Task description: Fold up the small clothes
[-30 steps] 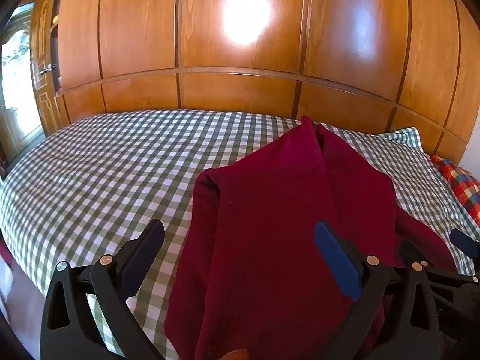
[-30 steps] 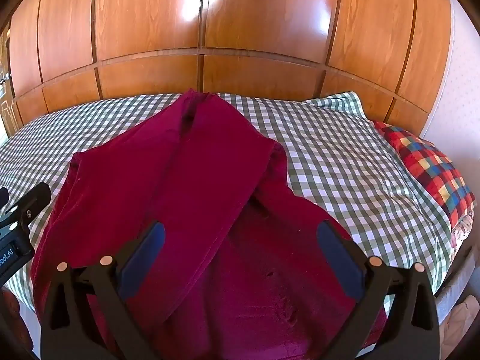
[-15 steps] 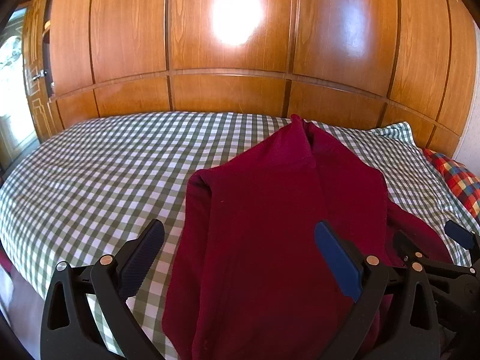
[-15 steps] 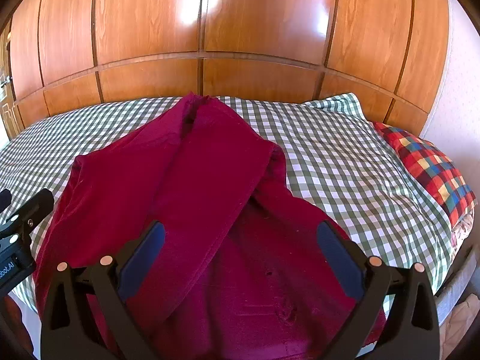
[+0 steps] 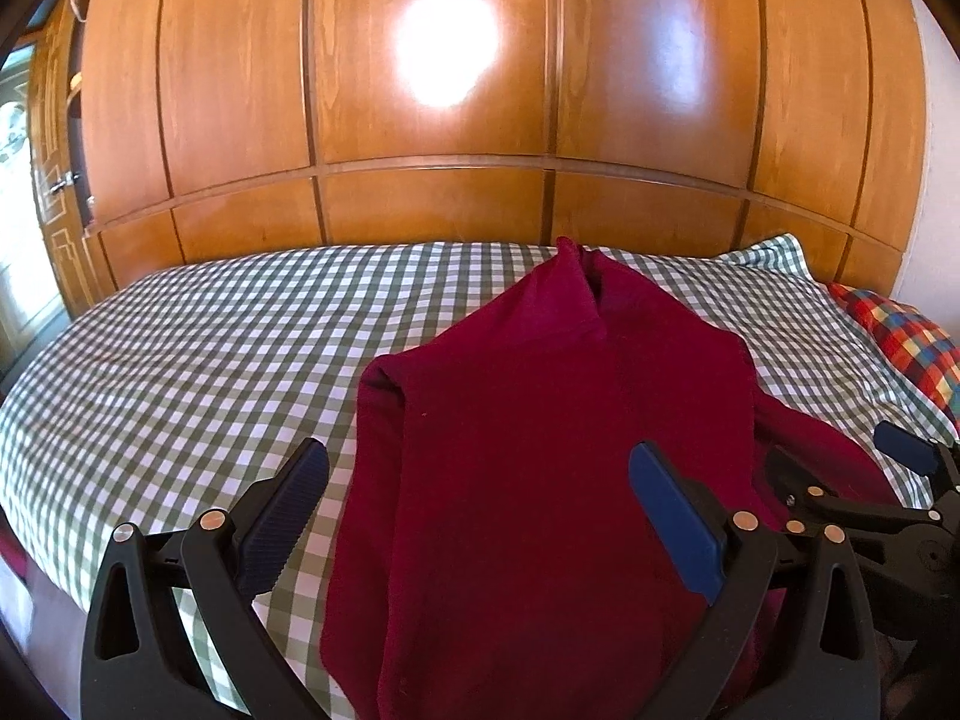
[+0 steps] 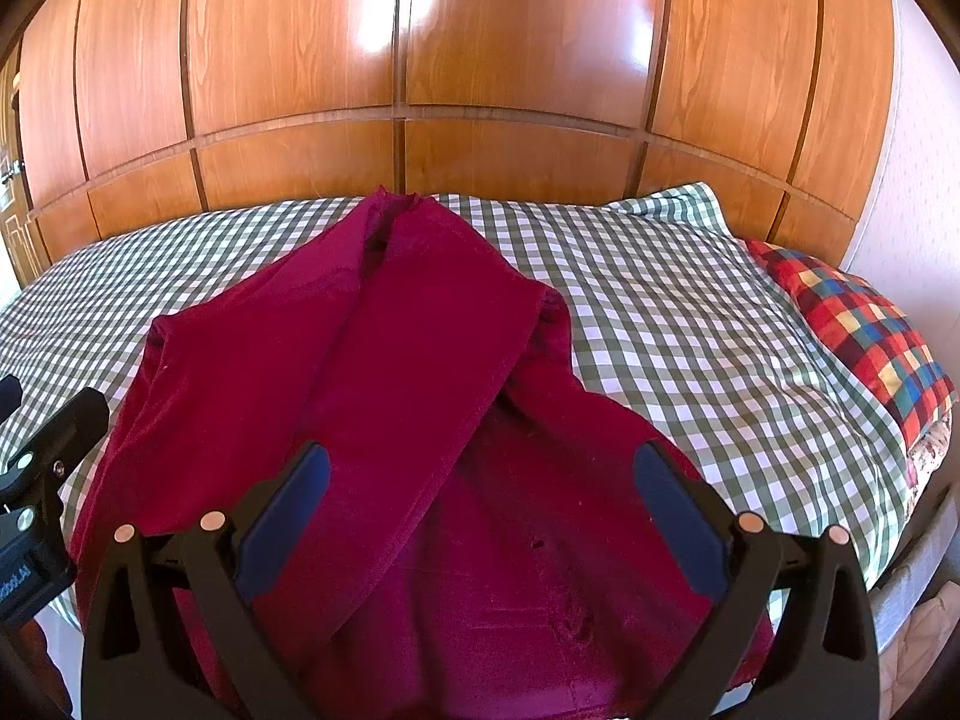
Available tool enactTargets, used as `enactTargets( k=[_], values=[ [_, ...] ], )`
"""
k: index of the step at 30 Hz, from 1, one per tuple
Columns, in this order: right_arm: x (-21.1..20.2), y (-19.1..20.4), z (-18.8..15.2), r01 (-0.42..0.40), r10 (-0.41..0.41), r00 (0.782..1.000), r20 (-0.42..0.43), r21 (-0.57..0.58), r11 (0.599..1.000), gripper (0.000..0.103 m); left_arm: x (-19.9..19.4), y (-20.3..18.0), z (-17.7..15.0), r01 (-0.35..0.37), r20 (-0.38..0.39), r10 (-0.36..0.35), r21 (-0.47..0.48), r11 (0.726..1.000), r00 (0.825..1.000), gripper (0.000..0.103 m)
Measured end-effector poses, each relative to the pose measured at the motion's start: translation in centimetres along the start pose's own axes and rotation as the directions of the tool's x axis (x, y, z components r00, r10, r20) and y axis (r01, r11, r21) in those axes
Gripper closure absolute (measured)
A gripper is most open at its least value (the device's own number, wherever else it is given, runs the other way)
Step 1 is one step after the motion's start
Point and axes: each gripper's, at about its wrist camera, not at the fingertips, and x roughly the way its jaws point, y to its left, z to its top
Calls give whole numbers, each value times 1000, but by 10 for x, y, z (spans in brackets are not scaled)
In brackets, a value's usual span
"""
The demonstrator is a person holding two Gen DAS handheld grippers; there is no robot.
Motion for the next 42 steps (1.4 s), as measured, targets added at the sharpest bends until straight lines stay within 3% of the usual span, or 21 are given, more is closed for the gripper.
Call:
enactTargets(
  k=[13, 42],
  values=[
    [4, -5, -2, -3, 4, 1000, -19, 16, 1000, 2, 2, 4, -3, -24, -14, 24, -2, 1000, 1000, 4],
    [11, -17, -10, 6, -4, 998, -59, 39, 999, 2, 3, -1, -6, 1, -31, 0, 31, 1000, 1000, 4]
  ],
)
